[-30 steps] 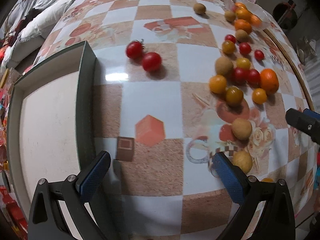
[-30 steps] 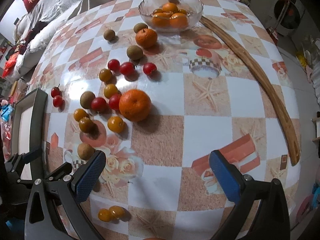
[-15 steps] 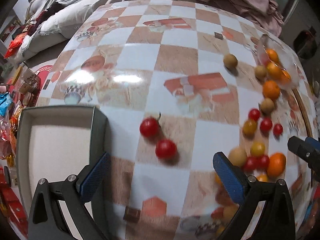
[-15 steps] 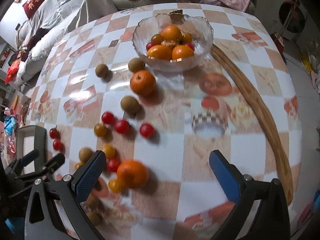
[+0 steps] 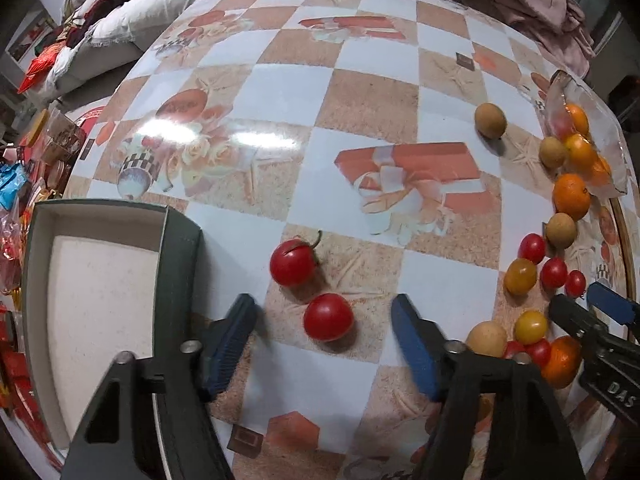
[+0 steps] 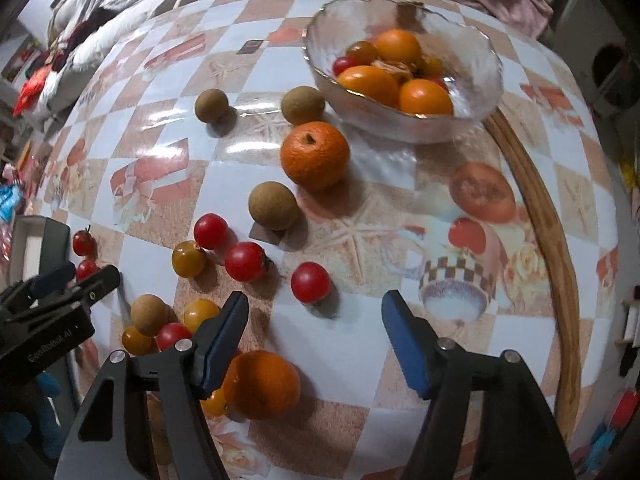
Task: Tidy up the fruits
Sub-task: 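Close the left tool on a red cherry tomato while the right tool grasps another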
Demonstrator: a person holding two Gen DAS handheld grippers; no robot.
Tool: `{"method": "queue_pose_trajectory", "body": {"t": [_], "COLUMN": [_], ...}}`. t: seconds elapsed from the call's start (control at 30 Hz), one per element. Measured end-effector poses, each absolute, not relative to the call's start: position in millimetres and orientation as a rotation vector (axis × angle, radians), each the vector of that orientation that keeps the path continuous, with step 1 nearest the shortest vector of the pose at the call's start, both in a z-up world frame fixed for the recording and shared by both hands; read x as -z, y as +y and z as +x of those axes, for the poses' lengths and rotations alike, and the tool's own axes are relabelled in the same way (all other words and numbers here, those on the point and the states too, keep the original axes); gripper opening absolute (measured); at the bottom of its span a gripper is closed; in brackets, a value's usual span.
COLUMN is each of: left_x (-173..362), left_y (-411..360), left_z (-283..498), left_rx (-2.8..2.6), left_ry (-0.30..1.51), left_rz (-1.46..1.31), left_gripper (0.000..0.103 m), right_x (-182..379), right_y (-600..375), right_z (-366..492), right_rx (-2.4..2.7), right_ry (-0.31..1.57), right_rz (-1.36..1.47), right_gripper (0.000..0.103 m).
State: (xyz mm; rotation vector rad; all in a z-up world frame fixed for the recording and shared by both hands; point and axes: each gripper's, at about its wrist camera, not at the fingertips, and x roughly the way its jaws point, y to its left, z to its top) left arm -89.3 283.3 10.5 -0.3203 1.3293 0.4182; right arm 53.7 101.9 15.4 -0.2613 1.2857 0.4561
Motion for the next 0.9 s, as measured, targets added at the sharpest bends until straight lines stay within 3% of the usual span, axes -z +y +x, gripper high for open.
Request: {"method": "queue_pose_trajectory", "body": {"t": [0.07,0.13,0.2,0.9], "left_x": [-12.8,-15.0,-16.5,-78.3], "left_y": [278.9,276.5,277.6,298.1], "left_z": [-88.0,-86.6,-88.9,-167.6], "left_rx": [-0.409,-0.408,-0.406,-0.283], "left_ry": [1.327,1.323,1.314,1.202], "left_rz": [-0.306,-0.292,-0.302,-0.376], "left_gripper": [0.040,0.025,0.024,0.024], "right_x": [-16.0,-17.5,-19.1,-64.5], "right_y": [105.2,106.6,105.5,112.0], "right_z": [52.6,51.7,51.5,0.2], "right_rx": [-0.443,-0.439,-0.459,-0.618], "right_ry": [1.273,1.258,1.255,1.242], "right_rz": [-0.293,-0.319,-0.318,-0.141], "right_gripper": [0.060,0.039,0.019,0.019]}}
